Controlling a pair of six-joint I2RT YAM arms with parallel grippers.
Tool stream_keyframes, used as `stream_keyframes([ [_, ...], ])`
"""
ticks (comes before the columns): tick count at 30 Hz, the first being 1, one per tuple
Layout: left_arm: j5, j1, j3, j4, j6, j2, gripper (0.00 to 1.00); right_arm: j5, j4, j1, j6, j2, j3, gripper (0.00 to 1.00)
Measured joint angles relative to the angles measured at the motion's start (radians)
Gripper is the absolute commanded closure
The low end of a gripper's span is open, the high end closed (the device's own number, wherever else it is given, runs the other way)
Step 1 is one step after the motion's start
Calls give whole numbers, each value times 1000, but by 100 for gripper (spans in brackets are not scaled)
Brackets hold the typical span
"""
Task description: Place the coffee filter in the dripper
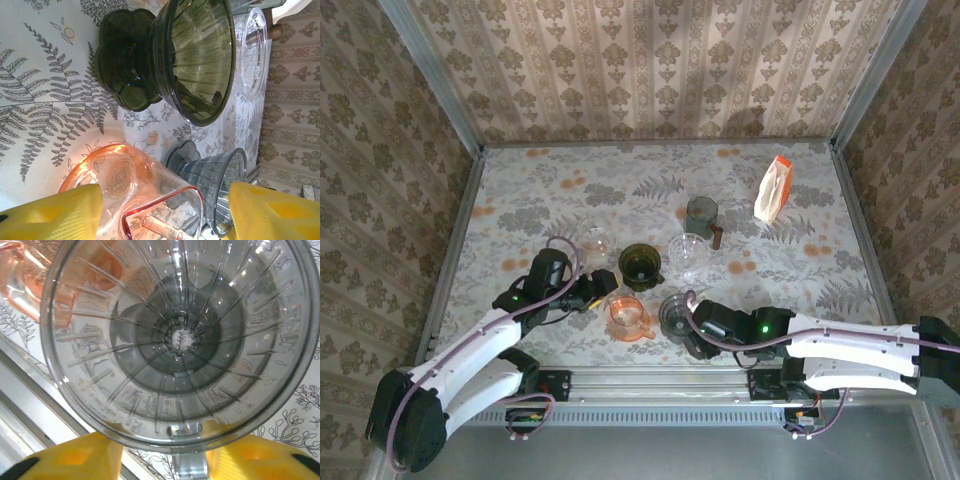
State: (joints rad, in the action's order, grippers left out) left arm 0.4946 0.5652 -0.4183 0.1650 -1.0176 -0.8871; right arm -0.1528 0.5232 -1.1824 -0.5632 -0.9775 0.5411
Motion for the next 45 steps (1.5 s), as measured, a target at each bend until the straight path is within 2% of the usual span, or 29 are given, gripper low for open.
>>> stream_keyframes([
  [13, 7, 18, 0, -21, 0, -32, 30, -92, 5, -31, 13, -22, 2, 92],
  [17, 8, 34, 0, -39, 0, -62, 30, -141, 37, -36, 5, -19, 10, 99],
  [26, 14, 80, -23, -59, 1, -123, 34, -265, 117, -40, -21, 65, 68, 100],
  [32, -69, 74, -164, 162, 64, -82, 36, -309, 127, -40, -21, 71, 96, 100],
  [34, -93, 62, -213, 258, 90, -43, 39, -315, 136, -40, -20, 75, 98, 100],
  [36, -110, 52, -249, 356, 117, -10, 47, -320, 137, -40, -20, 79, 98, 100],
  [38, -115, 49, -264, 451, 140, 11, 51, -328, 138, -40, -20, 82, 98, 100],
  [42, -118, 49, -262, 621, 167, 13, 53, -341, 137, -40, -20, 83, 98, 100],
  [45, -118, 53, -243, 671, 174, -8, 53, -343, 134, -40, -19, 91, 98, 100],
])
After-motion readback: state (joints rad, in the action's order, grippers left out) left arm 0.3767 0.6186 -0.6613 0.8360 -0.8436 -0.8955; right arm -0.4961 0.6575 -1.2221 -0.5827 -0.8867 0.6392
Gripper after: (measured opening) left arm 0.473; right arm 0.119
